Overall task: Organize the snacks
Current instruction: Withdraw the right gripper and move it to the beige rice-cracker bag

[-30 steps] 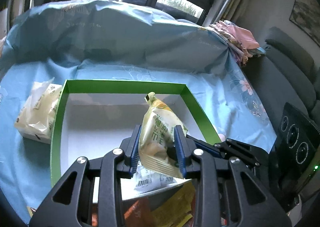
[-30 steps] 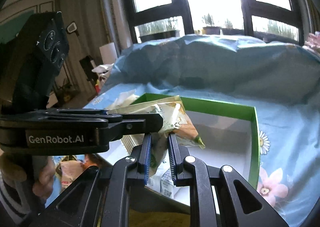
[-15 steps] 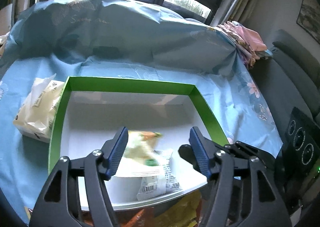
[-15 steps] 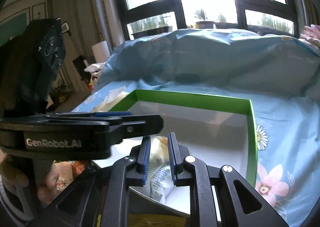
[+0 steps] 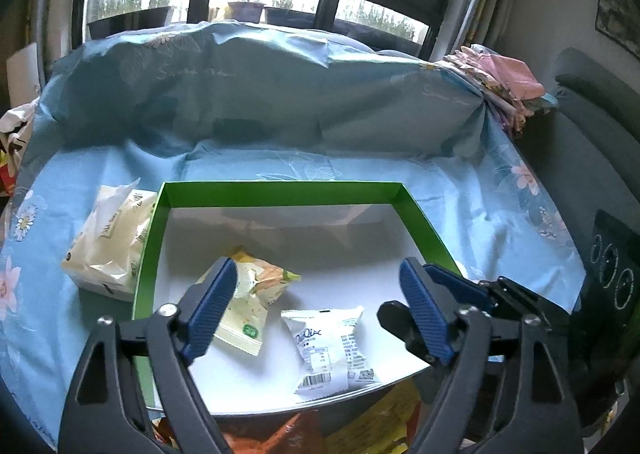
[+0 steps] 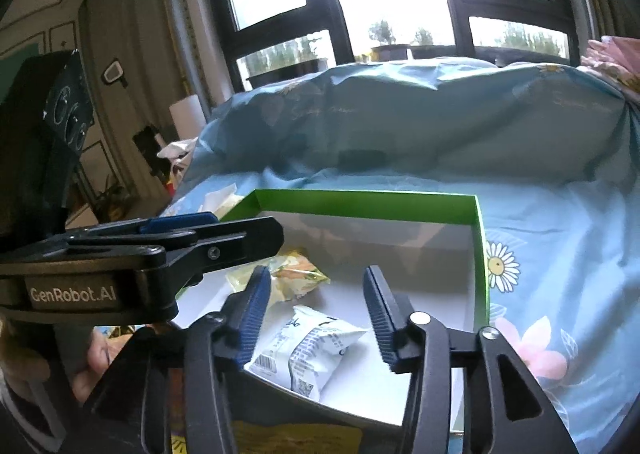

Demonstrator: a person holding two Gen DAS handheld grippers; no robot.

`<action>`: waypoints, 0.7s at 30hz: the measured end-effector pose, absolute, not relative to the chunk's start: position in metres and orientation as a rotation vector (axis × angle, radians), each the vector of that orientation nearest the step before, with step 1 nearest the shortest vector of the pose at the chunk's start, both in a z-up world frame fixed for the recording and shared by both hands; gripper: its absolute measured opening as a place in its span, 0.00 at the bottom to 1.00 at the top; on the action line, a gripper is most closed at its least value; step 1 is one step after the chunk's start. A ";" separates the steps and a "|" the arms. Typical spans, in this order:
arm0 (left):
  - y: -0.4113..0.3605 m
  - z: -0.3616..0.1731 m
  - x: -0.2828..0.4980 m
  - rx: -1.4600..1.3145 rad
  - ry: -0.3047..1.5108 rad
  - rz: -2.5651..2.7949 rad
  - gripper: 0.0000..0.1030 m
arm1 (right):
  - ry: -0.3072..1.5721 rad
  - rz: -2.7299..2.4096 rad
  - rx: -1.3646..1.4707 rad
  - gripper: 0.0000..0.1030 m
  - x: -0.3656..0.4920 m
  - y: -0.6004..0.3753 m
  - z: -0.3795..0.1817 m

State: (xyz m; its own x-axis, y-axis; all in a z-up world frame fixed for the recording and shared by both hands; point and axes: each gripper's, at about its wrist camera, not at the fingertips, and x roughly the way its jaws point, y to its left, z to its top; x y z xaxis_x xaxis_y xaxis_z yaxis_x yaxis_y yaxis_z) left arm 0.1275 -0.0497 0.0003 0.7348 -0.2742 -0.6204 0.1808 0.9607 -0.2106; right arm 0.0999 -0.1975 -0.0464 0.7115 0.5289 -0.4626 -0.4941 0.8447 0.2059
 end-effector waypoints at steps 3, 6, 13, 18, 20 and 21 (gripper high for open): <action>-0.049 0.002 0.125 -0.135 0.686 -0.239 0.99 | 0.538 0.562 0.077 0.52 0.099 -0.200 -0.047; -0.049 0.006 0.121 -0.124 0.672 -0.222 0.99 | 0.536 0.552 0.084 0.54 0.097 -0.202 -0.046; -0.050 0.013 0.108 -0.081 0.640 -0.169 0.99 | 0.511 0.555 0.095 0.60 0.087 -0.207 -0.042; -0.051 0.016 0.096 -0.057 0.621 -0.143 1.00 | 0.507 0.564 0.104 0.61 0.080 -0.208 -0.038; -0.050 0.016 0.091 -0.052 0.616 -0.135 1.00 | 0.510 0.570 0.109 0.62 0.078 -0.207 -0.038; -0.050 0.017 0.090 -0.049 0.614 -0.130 1.00 | 0.511 0.571 0.110 0.62 0.077 -0.207 -0.038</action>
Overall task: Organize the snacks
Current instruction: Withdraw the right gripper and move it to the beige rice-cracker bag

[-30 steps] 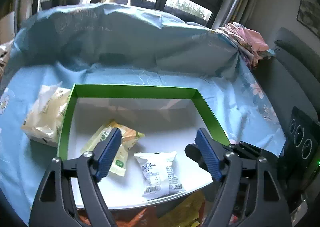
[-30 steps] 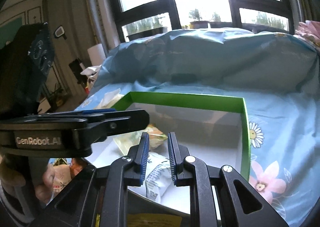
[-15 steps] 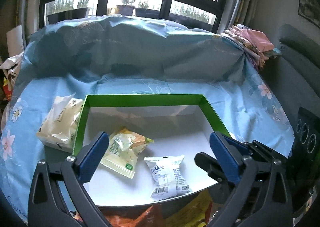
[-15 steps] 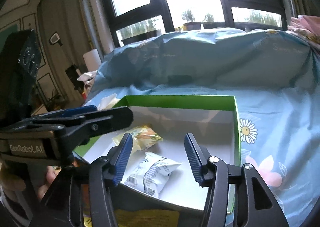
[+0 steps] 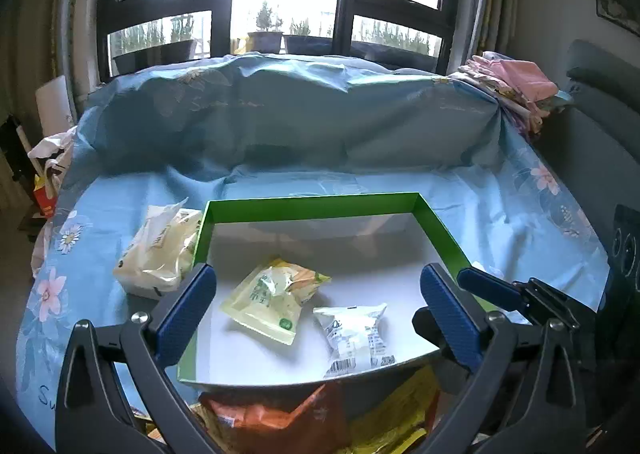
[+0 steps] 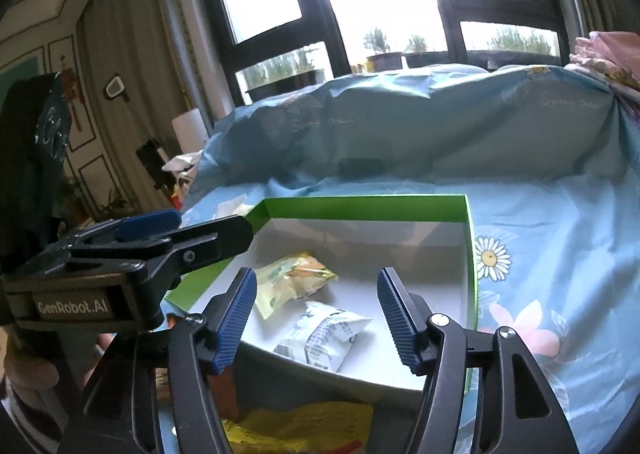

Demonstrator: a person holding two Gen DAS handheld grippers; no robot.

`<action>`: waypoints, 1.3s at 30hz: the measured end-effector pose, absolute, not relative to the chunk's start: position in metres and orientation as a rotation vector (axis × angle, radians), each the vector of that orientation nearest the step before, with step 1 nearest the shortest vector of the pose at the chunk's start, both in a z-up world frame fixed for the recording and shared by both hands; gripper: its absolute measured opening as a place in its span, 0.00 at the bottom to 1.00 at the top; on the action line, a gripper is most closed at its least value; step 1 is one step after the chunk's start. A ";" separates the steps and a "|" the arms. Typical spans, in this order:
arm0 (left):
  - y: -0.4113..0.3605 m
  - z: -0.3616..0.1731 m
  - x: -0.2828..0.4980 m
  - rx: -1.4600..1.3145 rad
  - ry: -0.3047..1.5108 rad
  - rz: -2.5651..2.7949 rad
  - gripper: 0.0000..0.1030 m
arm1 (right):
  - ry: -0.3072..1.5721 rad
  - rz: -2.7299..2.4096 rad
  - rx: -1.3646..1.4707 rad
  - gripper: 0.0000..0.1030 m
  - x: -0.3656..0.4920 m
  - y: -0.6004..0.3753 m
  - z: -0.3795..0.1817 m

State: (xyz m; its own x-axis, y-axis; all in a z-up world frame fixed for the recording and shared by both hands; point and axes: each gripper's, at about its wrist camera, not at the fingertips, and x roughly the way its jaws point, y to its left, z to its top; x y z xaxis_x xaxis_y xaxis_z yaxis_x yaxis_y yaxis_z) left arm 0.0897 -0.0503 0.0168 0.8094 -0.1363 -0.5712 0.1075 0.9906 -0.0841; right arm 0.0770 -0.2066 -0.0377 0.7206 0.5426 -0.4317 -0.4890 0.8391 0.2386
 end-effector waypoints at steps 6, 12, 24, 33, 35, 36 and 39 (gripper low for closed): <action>-0.048 0.018 0.077 -0.033 0.604 -0.105 1.00 | 0.526 0.569 0.108 0.62 0.065 -0.205 -0.043; -0.046 0.021 0.064 -0.013 0.590 -0.088 1.00 | 0.526 0.571 0.099 0.62 0.046 -0.202 -0.045; -0.035 0.023 0.034 -0.023 0.574 -0.075 1.00 | 0.555 0.554 0.136 0.62 0.021 -0.205 -0.053; -0.022 0.018 0.017 -0.075 0.601 -0.109 1.00 | 0.591 0.544 0.132 0.62 0.001 -0.199 -0.060; -0.014 0.014 0.014 -0.110 0.622 -0.129 1.00 | 0.602 0.550 0.128 0.62 -0.002 -0.197 -0.062; -0.011 0.013 0.013 -0.118 0.628 -0.125 1.00 | 0.609 0.556 0.125 0.62 -0.004 -0.195 -0.063; 0.001 0.011 0.008 -0.119 0.636 -0.088 1.00 | 0.627 0.576 0.108 0.62 -0.012 -0.186 -0.067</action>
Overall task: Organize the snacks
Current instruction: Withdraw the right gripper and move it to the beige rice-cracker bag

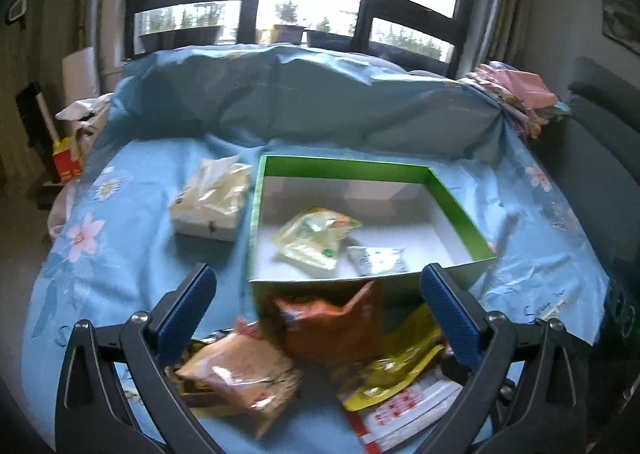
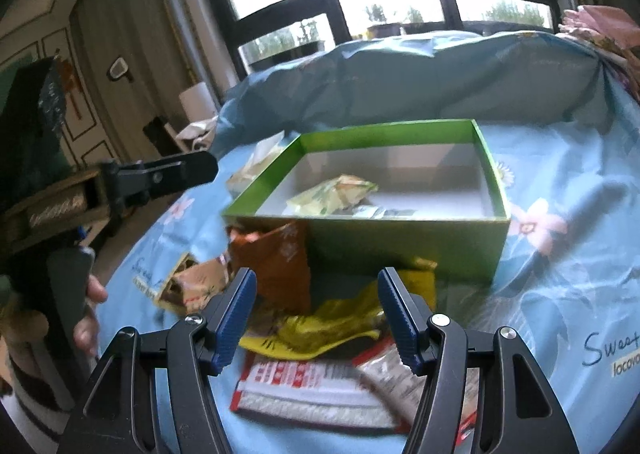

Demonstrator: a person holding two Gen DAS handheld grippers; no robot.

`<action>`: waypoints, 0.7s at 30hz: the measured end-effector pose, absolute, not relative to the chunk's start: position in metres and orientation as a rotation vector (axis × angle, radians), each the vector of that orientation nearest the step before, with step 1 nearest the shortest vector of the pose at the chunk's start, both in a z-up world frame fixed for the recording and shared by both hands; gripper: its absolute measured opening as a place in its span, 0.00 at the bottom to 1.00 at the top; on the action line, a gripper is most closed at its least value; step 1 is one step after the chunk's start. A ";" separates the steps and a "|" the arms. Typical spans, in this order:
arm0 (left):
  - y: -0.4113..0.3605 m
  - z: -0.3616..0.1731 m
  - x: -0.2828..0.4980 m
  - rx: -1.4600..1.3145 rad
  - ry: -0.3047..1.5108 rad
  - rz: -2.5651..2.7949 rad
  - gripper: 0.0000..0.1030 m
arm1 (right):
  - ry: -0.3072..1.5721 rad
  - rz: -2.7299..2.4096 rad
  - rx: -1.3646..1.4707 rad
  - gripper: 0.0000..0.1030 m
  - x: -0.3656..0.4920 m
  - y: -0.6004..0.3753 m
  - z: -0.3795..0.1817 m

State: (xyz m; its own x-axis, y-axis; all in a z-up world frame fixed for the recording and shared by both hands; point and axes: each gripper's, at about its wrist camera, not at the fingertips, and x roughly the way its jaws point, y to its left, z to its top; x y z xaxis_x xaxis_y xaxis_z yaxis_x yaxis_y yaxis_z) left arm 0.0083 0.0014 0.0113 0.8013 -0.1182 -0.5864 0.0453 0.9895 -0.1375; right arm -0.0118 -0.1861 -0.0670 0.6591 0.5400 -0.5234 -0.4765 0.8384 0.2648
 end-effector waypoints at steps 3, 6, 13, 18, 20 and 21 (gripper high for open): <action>0.019 0.007 0.004 -0.129 0.652 -0.058 1.00 | 0.646 0.614 0.100 0.62 -0.018 -0.177 -0.072; 0.041 -0.003 0.001 -0.166 0.694 -0.023 1.00 | 0.667 0.669 0.077 0.62 -0.027 -0.158 -0.078; 0.087 -0.027 -0.008 -0.280 0.776 0.033 1.00 | 0.729 0.788 0.040 0.62 -0.032 -0.113 -0.091; 0.099 -0.039 -0.009 -0.379 0.808 -0.076 0.99 | 0.771 0.836 0.019 0.62 -0.032 -0.084 -0.102; 0.099 -0.040 -0.010 -0.397 0.800 -0.121 0.99 | 0.783 0.850 0.014 0.62 -0.029 -0.076 -0.105; 0.098 -0.039 -0.011 -0.393 0.794 -0.137 0.99 | 0.788 0.851 0.007 0.62 -0.027 -0.071 -0.107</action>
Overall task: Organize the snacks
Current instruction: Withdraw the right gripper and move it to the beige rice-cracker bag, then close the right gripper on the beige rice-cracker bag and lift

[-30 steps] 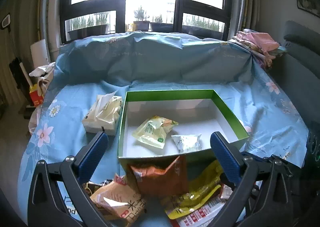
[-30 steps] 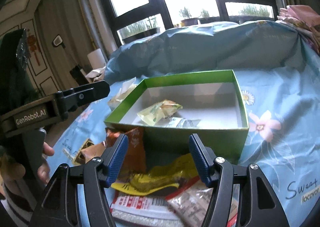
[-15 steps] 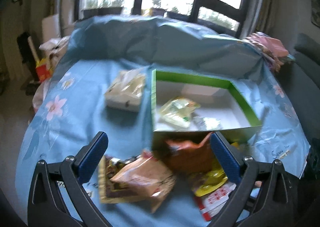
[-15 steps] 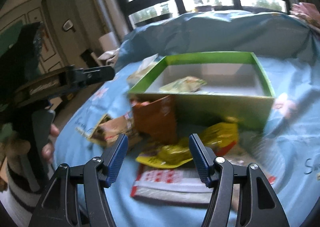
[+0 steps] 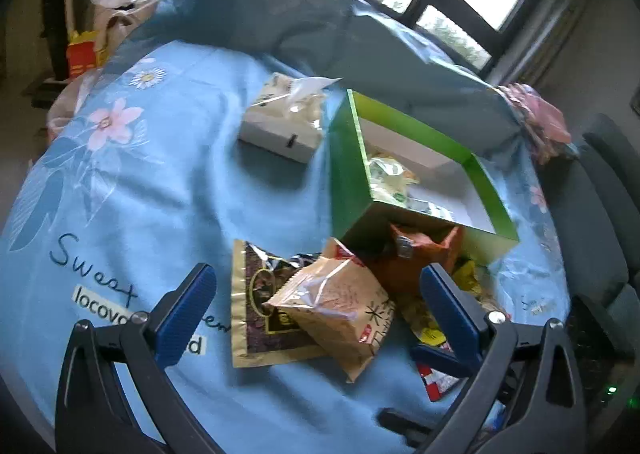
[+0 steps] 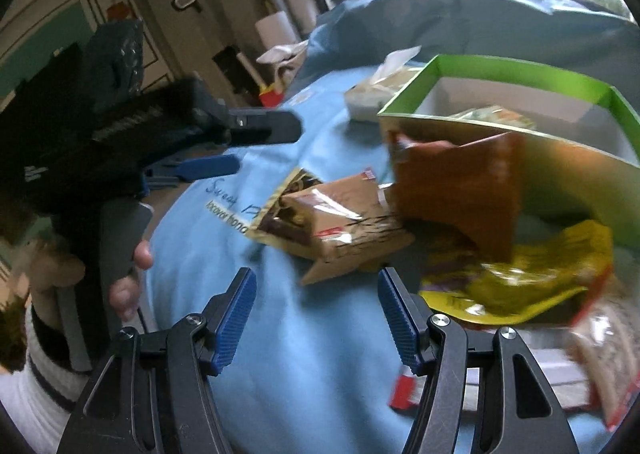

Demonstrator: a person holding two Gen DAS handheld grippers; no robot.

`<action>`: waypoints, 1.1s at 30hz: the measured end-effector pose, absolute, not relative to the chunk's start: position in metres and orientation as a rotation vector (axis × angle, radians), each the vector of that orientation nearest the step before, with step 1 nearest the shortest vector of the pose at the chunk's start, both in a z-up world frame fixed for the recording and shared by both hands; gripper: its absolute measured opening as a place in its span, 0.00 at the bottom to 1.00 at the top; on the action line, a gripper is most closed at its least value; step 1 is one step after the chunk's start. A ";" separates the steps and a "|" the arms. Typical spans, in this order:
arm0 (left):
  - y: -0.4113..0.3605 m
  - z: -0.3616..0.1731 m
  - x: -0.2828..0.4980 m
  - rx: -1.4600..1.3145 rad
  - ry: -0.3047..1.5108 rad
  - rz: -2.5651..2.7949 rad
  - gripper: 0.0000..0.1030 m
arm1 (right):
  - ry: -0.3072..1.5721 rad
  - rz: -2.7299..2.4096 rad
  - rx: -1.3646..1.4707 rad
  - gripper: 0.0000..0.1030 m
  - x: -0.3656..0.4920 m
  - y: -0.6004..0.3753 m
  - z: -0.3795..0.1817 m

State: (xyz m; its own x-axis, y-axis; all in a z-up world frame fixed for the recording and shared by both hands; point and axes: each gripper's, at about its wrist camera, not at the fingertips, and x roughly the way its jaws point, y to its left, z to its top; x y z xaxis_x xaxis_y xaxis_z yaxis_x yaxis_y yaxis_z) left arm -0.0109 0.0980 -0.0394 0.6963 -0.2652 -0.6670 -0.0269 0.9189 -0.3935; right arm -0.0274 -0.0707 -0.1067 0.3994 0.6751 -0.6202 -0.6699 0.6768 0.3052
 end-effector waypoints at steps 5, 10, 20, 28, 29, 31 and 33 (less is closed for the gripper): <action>0.086 -0.037 -0.007 -0.342 0.776 -0.214 0.90 | 0.813 0.831 -0.009 0.62 -0.020 -0.055 -0.116; 0.075 -0.049 0.001 -0.249 0.815 -0.221 0.81 | 0.841 0.804 -0.007 0.62 -0.010 -0.048 -0.124; 0.062 -0.066 0.013 -0.199 0.871 -0.274 0.50 | 0.823 0.762 0.001 0.59 0.000 -0.051 -0.128; 0.067 -0.073 0.013 -0.227 0.924 -0.253 0.39 | 0.837 0.751 -0.015 0.40 0.008 -0.052 -0.130; 0.066 -0.073 0.013 -0.223 0.927 -0.254 0.39 | 0.838 0.753 -0.014 0.38 0.008 -0.053 -0.130; 0.063 -0.072 0.010 -0.209 0.928 -0.251 0.39 | 0.833 0.757 -0.021 0.36 0.007 -0.053 -0.130; 0.061 -0.069 0.007 -0.199 0.924 -0.249 0.39 | 0.824 0.760 -0.023 0.34 0.006 -0.053 -0.129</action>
